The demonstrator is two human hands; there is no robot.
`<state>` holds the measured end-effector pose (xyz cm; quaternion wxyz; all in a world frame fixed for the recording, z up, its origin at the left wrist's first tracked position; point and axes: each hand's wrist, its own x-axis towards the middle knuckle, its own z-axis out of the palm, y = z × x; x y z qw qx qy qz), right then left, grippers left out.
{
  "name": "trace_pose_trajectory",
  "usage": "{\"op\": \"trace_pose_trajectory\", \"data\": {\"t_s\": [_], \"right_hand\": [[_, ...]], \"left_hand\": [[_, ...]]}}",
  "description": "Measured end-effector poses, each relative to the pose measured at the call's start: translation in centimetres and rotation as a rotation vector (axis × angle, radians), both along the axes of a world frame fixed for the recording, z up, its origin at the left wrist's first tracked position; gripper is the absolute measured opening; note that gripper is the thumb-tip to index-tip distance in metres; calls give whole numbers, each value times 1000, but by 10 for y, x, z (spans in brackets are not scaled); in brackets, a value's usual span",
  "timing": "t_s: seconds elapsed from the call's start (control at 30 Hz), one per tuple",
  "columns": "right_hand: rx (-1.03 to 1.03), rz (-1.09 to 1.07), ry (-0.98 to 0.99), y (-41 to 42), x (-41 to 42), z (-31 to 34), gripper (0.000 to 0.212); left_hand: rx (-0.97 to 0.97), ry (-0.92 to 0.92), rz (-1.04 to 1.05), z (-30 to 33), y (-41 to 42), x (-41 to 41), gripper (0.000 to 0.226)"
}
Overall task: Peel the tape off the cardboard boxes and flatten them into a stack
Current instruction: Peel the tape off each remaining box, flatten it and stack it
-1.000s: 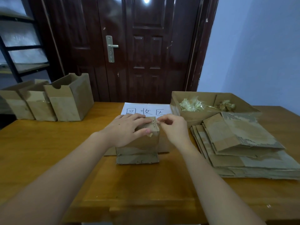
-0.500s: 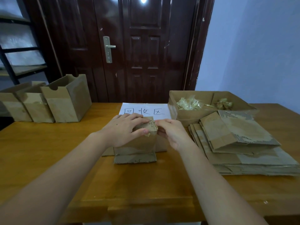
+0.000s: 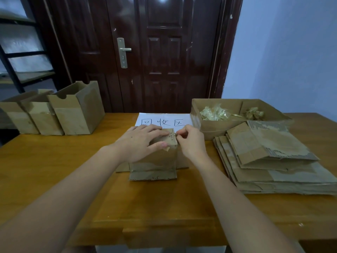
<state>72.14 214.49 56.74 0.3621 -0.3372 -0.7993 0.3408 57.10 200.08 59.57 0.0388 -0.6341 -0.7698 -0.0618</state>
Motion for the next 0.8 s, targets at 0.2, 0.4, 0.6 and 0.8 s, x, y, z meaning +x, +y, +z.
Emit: {"op": "trace_pose_trajectory", "data": {"t_s": [0.2, 0.4, 0.6, 0.8], "right_hand": [[-156, -6, 139, 3, 0, -12, 11], [-178, -74, 139, 25, 24, -25, 11], [-48, -50, 148, 29, 28, -15, 18], [207, -198, 196, 64, 30, 23, 17]], "left_hand": [[13, -12, -2, -1, -1, -3, 69], [11, -41, -23, 0, -4, -7, 66], [4, -28, -23, -1, -2, -7, 67], [64, -36, -33, -7, 6, -6, 65]]}}
